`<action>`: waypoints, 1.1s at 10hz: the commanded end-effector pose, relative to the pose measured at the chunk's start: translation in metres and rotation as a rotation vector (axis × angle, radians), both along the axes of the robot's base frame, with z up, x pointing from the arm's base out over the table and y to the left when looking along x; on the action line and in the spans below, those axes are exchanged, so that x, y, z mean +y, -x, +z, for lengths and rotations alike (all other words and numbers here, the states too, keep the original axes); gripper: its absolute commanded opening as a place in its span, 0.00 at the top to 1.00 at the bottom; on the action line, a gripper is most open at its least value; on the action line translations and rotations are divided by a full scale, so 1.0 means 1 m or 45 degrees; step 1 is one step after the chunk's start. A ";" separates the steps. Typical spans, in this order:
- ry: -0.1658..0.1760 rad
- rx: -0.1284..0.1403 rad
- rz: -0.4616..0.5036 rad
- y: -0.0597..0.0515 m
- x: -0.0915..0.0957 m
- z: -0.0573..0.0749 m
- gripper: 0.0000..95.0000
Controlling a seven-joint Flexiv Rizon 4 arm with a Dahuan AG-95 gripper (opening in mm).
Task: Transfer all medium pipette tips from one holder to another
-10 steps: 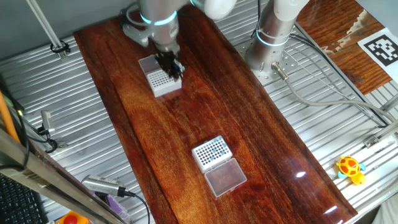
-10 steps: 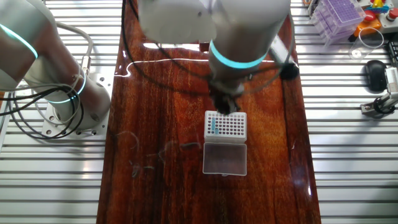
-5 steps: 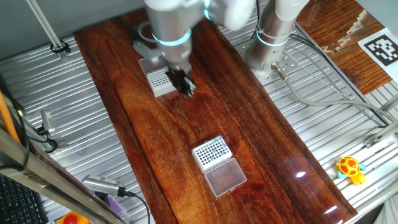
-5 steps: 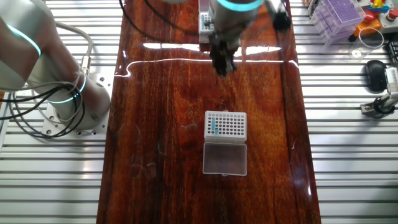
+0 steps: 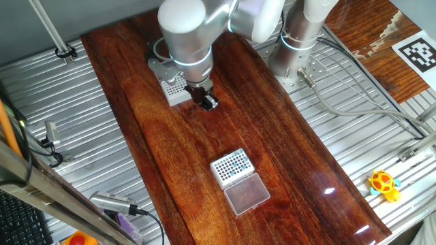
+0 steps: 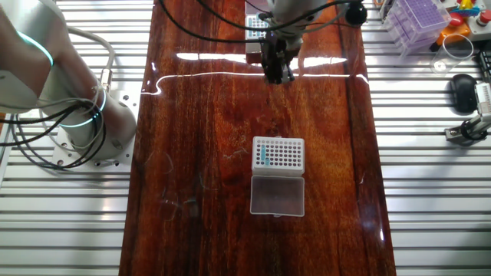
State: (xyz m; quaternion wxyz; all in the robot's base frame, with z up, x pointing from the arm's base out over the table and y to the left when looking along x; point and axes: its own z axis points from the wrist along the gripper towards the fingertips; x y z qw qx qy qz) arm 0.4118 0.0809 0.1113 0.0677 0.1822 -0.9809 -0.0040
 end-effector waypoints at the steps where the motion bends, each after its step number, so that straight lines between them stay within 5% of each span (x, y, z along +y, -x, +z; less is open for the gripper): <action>1: -0.089 -0.044 0.145 0.005 0.034 -0.005 1.00; 4: -0.058 -0.053 -0.043 0.006 0.135 -0.014 1.00; 5: -0.055 -0.054 -0.074 0.009 0.152 -0.015 1.00; 7: -0.051 -0.057 -0.153 0.016 0.179 -0.014 1.00; 11: -0.048 -0.068 -0.178 0.021 0.189 -0.017 1.00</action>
